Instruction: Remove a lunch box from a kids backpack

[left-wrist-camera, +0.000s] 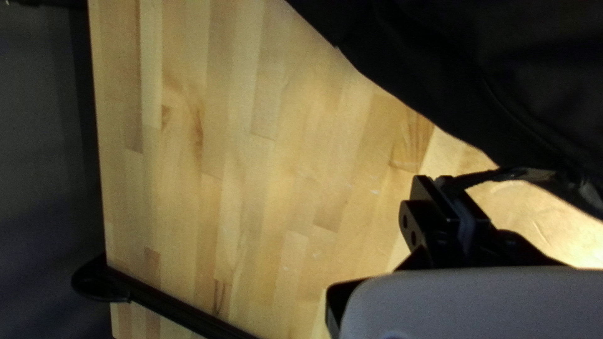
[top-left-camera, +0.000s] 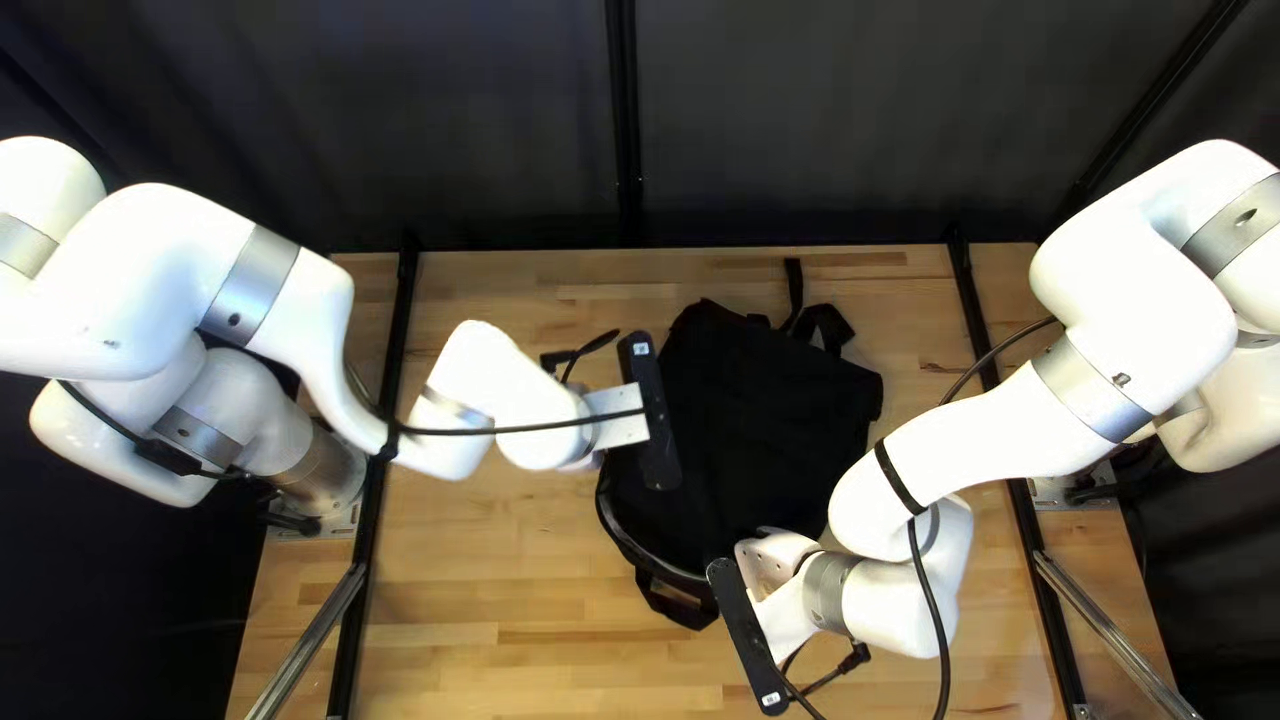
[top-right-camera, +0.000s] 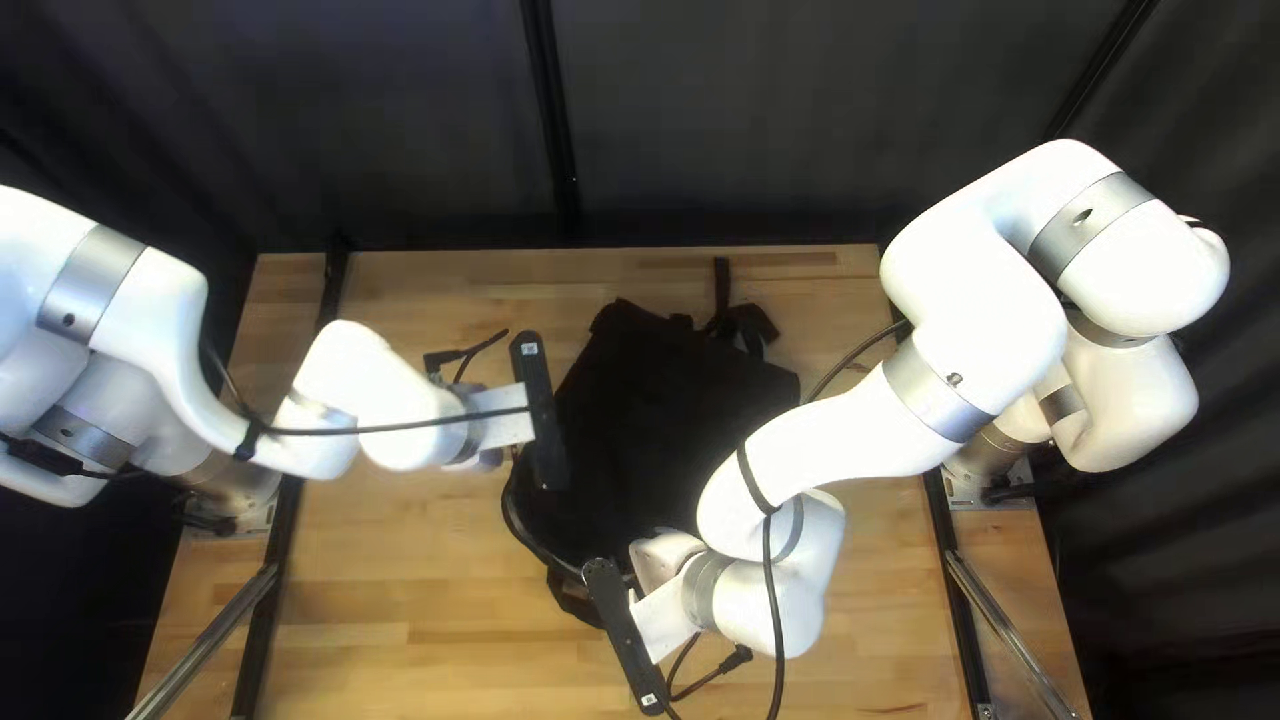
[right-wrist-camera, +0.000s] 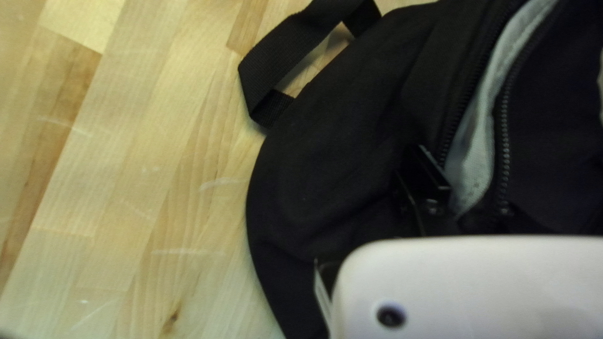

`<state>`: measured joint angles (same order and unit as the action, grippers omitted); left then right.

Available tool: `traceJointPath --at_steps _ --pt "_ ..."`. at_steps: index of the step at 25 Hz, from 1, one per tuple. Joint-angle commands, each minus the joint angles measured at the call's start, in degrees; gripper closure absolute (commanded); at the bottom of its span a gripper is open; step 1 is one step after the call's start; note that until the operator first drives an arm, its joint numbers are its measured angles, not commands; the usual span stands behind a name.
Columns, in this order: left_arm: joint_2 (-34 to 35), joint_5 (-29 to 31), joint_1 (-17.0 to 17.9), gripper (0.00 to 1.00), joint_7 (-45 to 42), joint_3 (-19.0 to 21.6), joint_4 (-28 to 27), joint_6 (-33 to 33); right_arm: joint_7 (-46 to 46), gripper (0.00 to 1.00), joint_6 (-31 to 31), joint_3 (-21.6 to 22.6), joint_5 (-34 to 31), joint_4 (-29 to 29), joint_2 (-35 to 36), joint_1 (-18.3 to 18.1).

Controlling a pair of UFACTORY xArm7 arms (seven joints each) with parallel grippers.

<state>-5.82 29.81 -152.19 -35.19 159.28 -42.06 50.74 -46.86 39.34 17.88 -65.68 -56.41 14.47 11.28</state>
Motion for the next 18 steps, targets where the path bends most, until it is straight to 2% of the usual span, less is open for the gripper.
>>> traceJointPath --at_steps 1,18 --pt "1.1 -0.1 -1.4 1.00 2.7 -1.8 -0.3 -2.0 0.2 1.00 0.0 0.2 -0.1 0.2 -0.4 0.2" --pt "6.4 -4.3 -4.0 1.00 11.9 -4.9 -6.4 -4.2 0.9 1.00 -1.5 -0.4 -1.2 0.5 -0.6 -0.6"
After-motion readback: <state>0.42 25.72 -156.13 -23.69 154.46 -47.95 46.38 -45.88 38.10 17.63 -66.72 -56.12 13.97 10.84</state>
